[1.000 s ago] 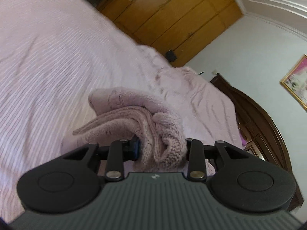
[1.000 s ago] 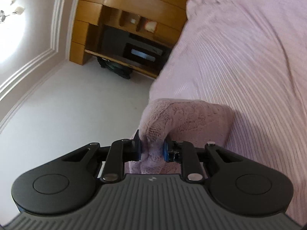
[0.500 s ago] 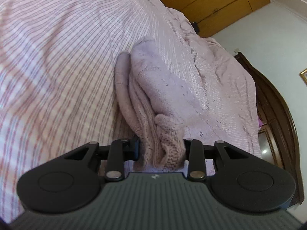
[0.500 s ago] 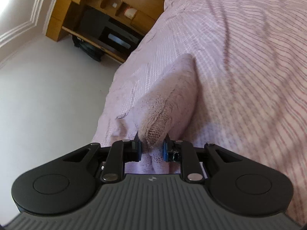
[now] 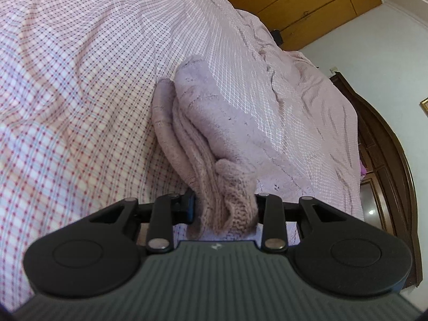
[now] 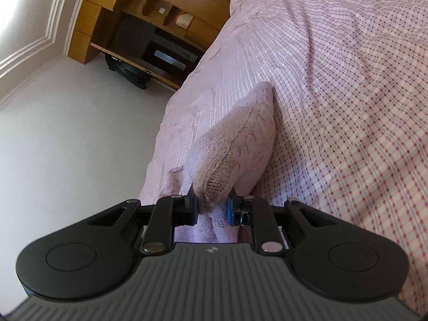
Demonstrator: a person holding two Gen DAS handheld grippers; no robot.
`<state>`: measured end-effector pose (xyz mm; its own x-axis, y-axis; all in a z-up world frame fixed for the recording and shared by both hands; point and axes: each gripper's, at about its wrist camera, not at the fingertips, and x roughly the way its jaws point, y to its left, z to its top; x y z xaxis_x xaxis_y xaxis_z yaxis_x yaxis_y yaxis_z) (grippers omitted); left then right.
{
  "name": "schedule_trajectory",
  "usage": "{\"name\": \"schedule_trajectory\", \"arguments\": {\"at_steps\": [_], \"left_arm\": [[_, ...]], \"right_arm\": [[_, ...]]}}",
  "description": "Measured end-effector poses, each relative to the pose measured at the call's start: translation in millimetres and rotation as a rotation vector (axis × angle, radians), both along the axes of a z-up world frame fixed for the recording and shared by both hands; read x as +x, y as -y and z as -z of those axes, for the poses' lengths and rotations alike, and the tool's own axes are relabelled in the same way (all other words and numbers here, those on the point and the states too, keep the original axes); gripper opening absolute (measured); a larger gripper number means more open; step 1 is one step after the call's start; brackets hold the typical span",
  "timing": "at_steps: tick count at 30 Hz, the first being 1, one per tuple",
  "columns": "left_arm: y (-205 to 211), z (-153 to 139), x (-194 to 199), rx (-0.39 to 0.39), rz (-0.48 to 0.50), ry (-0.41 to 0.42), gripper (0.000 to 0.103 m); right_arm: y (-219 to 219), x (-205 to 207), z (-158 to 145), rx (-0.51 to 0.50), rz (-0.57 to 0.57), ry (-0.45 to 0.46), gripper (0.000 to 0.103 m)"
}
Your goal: Fold small clothes
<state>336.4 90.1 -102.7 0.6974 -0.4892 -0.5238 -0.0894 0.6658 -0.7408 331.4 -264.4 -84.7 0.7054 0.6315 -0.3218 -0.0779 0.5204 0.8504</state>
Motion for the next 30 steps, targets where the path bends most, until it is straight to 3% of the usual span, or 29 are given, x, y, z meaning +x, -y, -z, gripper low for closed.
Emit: {"name": "schedule_trajectory", "arguments": {"at_steps": [12, 17, 21, 30], "left_arm": [[4, -8, -58, -0.014, 0.043, -0.008, 0.034], [2, 1, -79, -0.007, 0.054, -0.015, 0.034], [-3, 8, -78, 0.013, 0.067, -0.020, 0.034], [-19, 24, -80, -0.039, 0.094, -0.019, 0.036]], "right_arm": [[21, -55, 4, 0.054, -0.006, -0.051, 0.021], [27, -87, 7, 0.047, 0.005, -0.082, 0.021], [22, -110, 16, 0.021, 0.008, -0.109, 0.021], [12, -135, 41, 0.000, 0.038, -0.137, 0.021]]}}
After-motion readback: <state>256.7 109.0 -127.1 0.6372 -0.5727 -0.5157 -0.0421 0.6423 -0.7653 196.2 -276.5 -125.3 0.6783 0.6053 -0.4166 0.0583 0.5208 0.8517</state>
